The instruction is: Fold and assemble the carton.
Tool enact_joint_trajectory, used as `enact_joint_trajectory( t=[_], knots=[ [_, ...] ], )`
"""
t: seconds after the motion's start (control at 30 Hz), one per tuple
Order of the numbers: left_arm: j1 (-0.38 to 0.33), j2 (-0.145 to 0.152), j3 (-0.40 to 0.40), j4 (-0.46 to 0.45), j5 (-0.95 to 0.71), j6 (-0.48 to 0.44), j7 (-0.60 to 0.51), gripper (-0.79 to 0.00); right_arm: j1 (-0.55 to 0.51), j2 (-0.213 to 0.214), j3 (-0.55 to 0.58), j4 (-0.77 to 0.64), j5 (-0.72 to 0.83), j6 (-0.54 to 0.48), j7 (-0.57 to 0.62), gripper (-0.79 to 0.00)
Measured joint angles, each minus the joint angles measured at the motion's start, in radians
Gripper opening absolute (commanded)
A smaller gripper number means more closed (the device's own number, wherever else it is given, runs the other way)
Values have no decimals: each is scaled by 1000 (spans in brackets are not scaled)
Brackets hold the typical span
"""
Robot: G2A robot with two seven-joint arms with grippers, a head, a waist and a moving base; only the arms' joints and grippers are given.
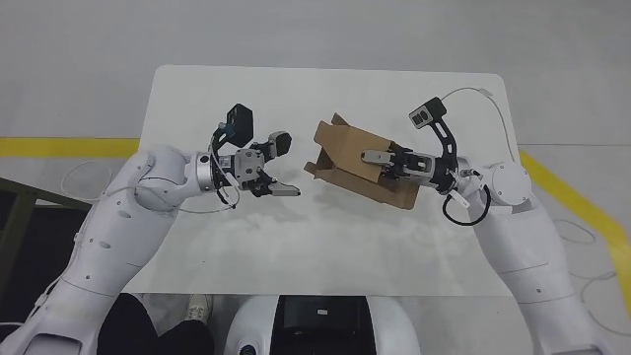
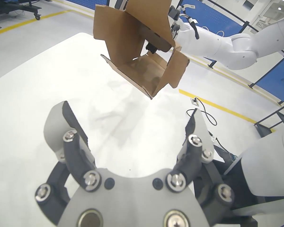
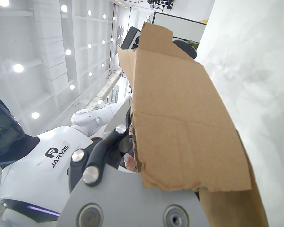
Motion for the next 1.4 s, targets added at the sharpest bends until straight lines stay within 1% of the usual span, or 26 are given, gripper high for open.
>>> enact_joint_trajectory(
  t=[0.37, 0.43, 0.5, 0.63, 0.73, 0.83, 0.9, 1.0, 1.07, 1.17, 1.23, 1.3, 1.4],
  knots=[
    [1, 0, 0, -1, 0, 1, 0, 0, 0, 0, 0, 0, 0, 0, 0, -785],
    [11, -1, 2, -5, 8, 18, 6, 0, 0, 0, 0, 0, 0, 0, 0, -785],
    [27, -2, 4, -3, 1, 34, 27, 0, 0, 0, 0, 0, 0, 0, 0, -785],
    [39, -4, -12, 17, 43, 8, 86, 0, 0, 0, 0, 0, 0, 0, 0, -785],
    [52, -7, -34, 20, 139, 0, 175, 0, 0, 0, 0, 0, 0, 0, 0, -785],
    [75, -12, -59, 17, 307, 0, 311, 0, 0, 0, 0, 0, 0, 0, 0, -785],
    [88, -16, -71, 13, 440, 0, 421, 0, 0, 0, 0, 0, 0, 0, 0, -785],
    [103, -22, -66, 5, 616, 0, 587, 0, 0, 0, 0, 0, 0, 0, 0, -785],
    [107, -24, -48, 12, 714, 0, 691, 0, 0, 0, 0, 0, 0, 0, 0, -785],
    [96, -25, -12, 25, 832, 0, 809, 0, 0, 0, 0, 0, 0, 0, 0, -785],
    [86, -25, 15, 41, 885, 0, 866, 0, 0, 0, 0, 0, 0, 0, 0, -785],
    [71, -26, 51, 64, 908, 0, 924, 0, 0, 0, 0, 0, 0, 0, 0, -785],
    [40, -26, 102, 95, 895, 0, 967, 0, 0, 0, 0, 0, 0, 0, 0, -785]
  ],
)
